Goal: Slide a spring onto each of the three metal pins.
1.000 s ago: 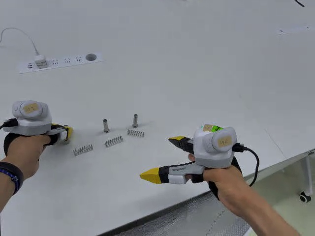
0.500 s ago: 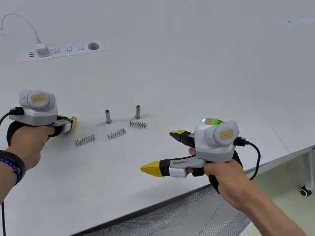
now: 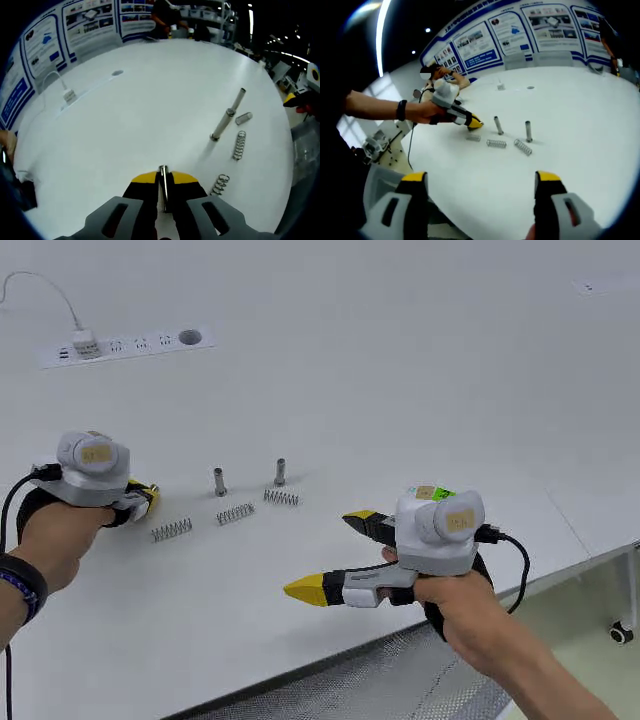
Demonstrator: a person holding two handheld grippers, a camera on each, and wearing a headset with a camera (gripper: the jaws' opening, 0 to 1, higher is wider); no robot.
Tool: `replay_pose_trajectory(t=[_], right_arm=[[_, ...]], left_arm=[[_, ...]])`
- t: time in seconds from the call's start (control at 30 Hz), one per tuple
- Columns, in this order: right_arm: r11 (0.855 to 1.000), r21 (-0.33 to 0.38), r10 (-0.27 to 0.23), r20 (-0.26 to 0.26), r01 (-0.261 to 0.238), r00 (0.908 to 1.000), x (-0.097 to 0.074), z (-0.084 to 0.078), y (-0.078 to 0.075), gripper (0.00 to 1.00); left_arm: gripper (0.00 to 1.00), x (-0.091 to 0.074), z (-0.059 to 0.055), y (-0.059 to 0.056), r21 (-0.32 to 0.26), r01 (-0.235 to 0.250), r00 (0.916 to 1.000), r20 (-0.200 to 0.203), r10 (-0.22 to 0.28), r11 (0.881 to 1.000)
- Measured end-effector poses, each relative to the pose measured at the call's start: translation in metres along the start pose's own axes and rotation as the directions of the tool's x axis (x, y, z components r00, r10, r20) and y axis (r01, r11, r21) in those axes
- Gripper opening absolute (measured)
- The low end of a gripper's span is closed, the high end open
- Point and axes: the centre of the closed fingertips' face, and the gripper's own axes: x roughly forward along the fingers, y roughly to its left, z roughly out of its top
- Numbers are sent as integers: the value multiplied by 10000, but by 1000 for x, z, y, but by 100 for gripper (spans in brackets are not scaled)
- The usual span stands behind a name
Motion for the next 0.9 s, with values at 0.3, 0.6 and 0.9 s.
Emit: replay_pose_trajectory(t=[0.3,0.6,0.9], right_arm=[[10000,-11,88,-1,-88,10000,4,2,2,89],[9999,73,97,-8,-96,10000,4,-3,3,89],[9999,136,23,236,-26,9997,0,3,-1,89]], left_arm=[[8,0,3,2,-37,-395,9988,-288,394,9992],[8,-20,5,6,-694,-646,9978,69,652,9955],[8,-31,2,7,-1237,-729,9968,229,763,9896]])
